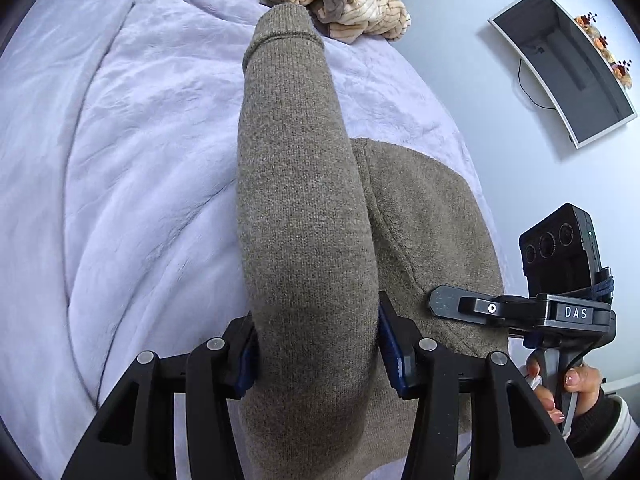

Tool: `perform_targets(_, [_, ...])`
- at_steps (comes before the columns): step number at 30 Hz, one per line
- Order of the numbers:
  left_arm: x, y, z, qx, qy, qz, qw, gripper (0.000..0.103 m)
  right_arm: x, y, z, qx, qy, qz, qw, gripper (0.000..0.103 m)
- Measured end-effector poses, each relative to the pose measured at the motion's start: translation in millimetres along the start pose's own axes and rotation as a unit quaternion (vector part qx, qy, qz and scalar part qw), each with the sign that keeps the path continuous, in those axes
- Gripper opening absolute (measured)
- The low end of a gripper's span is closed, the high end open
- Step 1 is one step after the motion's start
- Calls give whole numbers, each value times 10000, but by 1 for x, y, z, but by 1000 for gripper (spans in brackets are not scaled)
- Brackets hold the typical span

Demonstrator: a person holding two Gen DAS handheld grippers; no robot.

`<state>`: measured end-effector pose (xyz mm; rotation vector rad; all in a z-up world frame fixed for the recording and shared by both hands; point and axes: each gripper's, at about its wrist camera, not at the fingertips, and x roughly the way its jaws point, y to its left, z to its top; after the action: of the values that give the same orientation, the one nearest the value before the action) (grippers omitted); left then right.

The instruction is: Fold small clothes

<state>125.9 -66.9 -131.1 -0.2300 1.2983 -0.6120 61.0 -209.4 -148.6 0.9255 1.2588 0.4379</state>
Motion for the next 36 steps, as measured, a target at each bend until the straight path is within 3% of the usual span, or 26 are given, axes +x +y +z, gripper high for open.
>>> perform_targets(9, [-45,21,-59,-335,45,335,9989,52,27,30,-39,-175,320,185,9992,32])
perform_targets(15, [-42,43,-92,-500,232,665,9963,52,68,25,-58,-79,642,162,9978,32])
perform_targets(18, [-25,59,-109,-541,444,943,9931,52,87,18,-59,-127,803,-241,9964,32])
perform_targets(21, [-14,77,-125,-637,626,1469,9851,55,97,5,-58,-228,853,-1134,9896,35])
perform_targets(23, [-22,90,-130,-829,513,1495,9840,56,94,-3,-55,-242,749,-1838,9798,41])
perform_targets(25, [-33,98,-131,-858,391,1611,9824,56,85,-11,-52,-89,584,-2133,9752,49])
perform_targets(27, [-45,103,-130,-729,265,2015,9764,56,75,-11,-51,-9,379,-2386,9704,50])
perform_targets(29, [-57,109,-128,-757,151,2084,9750,56,62,-7,-52,27,203,-2499,9681,50])
perform_targets(31, [-68,115,-125,-896,62,1949,9767,56,52,2,-53,16,7,-2420,9703,40])
perform_targets(32, [-71,114,-123,-876,32,1883,9782,56,43,-2,-56,-1,-30,-2349,9720,26])
perform_targets(36, [-54,101,-120,-543,221,1914,9798,56,50,25,-67,-372,-31,-2130,9763,21])
